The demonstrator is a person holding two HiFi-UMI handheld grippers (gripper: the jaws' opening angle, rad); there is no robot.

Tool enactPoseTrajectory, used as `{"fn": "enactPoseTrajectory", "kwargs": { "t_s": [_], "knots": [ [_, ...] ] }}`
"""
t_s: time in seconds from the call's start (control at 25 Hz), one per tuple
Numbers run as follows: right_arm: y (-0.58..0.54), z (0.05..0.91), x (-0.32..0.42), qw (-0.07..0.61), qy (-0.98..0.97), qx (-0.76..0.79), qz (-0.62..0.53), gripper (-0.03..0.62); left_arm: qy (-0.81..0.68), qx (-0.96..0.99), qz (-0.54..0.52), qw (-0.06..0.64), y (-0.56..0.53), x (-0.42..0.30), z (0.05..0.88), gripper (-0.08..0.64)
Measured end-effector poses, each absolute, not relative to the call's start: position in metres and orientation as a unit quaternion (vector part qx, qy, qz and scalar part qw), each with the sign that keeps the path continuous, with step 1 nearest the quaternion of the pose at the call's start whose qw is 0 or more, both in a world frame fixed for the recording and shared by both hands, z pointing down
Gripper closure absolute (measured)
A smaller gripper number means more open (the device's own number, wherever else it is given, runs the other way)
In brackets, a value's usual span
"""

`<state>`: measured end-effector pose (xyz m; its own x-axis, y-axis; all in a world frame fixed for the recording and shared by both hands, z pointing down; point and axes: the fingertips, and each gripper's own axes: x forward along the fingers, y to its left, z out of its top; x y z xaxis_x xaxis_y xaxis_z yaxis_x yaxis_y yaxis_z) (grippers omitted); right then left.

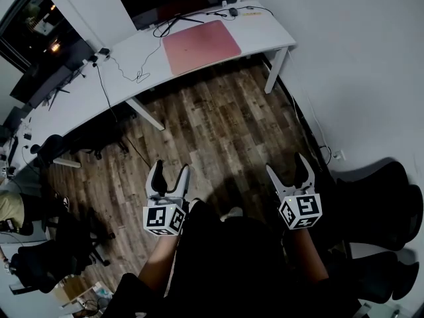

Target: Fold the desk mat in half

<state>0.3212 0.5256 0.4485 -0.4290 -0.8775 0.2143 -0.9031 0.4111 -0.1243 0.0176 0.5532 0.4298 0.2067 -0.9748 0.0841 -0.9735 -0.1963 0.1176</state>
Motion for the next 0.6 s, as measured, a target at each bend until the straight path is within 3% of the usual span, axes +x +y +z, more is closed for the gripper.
{"fn": "enactPoseTrajectory", "kwargs": {
  "t_s": [0.6],
  "knots": [
    [0.476, 0.468, 0.301, 0.072, -0.837, 0.528, 0.125, 0.204, -0.608, 0.788, 0.014, 0.093, 0.486, 0.017, 0.455, 0.227]
  ]
}}
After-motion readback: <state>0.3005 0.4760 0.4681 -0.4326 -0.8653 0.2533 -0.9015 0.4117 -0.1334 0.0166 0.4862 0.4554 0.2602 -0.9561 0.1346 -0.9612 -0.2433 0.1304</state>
